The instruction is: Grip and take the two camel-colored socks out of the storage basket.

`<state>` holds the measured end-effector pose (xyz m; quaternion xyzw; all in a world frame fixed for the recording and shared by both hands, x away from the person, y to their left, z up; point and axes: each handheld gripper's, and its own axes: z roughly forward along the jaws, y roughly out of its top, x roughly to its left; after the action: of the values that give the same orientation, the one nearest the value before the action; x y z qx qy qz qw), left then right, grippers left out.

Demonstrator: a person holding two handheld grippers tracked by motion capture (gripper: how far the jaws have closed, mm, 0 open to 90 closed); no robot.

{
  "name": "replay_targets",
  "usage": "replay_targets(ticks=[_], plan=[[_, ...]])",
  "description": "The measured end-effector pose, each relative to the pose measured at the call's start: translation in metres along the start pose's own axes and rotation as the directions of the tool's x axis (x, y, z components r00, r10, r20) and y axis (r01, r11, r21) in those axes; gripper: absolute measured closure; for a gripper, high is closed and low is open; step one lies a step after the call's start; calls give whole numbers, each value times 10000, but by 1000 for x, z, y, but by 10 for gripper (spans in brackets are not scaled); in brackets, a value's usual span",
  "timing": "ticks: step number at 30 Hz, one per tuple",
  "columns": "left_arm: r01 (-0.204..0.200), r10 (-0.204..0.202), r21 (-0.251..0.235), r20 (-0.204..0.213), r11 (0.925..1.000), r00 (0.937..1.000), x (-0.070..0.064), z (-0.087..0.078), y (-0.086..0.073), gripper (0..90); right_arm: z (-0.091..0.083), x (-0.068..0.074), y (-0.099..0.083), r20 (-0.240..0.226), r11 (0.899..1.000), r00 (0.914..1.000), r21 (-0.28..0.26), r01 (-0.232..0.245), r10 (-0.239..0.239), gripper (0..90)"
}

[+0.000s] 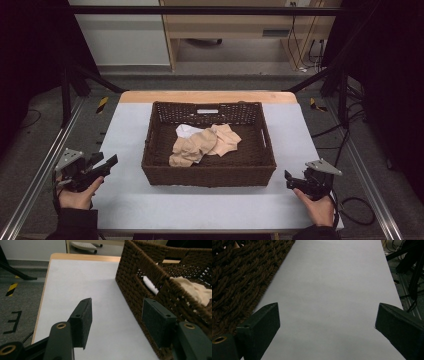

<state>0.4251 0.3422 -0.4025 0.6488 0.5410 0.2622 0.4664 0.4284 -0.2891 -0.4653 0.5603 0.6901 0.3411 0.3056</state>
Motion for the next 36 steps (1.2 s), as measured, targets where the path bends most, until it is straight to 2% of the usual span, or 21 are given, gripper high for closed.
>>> replay_targets(ticks=[6,17,22,23,25,28,33,36], plan=[[-60,67,-350,182,9994,9998,-6,-2,16,416,0,-1,0,65,10000,10000,-33,-9,10,59],[-181,210,-634,450,9978,9988,-19,3,33,429,-1,0,0,90,10000,10000,-91,29,-28,58],[-364,413,-766,634,9964,9971,-31,9,46,433,-2,0,1,111,9998,9999,-192,4,-1,57],[-524,587,-857,718,9949,9957,-38,12,53,435,-2,0,1,121,9998,9999,-189,-12,15,57],[-516,587,-896,776,9946,9953,-40,13,54,443,-2,0,1,120,9998,9999,-201,-2,4,57],[-669,762,-948,987,9932,9922,-52,19,63,447,-2,0,2,106,9998,9999,-213,5,-2,57],[-819,921,-932,1101,9923,9896,-62,26,69,449,-2,0,2,95,9998,10000,-193,11,-9,57],[-909,1023,-954,1223,9913,9872,-73,33,75,451,-1,0,2,95,9998,10000,-200,5,-3,58]])
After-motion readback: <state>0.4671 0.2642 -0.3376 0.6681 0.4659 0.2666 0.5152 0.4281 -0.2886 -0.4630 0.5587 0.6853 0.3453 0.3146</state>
